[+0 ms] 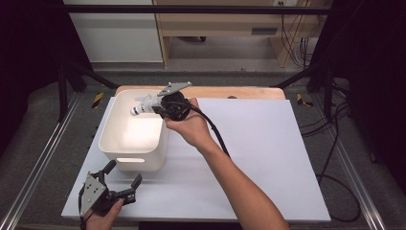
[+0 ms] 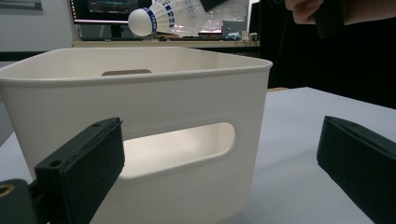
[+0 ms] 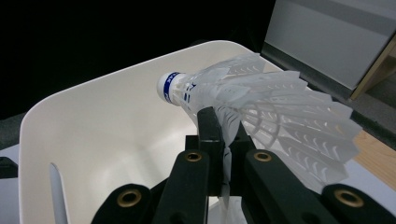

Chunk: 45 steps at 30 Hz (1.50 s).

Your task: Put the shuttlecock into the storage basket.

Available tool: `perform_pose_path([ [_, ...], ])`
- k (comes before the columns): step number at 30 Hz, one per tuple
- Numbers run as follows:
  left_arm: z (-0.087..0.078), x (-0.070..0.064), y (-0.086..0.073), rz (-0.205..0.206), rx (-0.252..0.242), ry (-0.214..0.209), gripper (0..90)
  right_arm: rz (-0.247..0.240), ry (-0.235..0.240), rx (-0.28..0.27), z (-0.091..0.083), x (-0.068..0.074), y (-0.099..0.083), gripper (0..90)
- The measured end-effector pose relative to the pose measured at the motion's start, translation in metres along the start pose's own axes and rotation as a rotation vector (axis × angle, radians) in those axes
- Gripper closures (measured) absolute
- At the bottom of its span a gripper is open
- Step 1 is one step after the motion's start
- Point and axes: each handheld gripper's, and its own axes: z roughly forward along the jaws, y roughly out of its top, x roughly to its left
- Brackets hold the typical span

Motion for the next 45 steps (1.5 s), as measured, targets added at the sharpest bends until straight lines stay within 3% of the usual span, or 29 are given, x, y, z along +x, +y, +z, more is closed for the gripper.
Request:
perform_pose_path([
  [20,0.0,0.0,0.0,-0.001,-0.001,-0.002,0.3,0.01,0.039,0.004,0.016,0.004,-0.003,89.6],
  [45,0.0,0.0,0.001,-0.002,-0.003,0.001,0.4,0.004,0.054,0.032,0.033,0.008,-0.009,89.6],
])
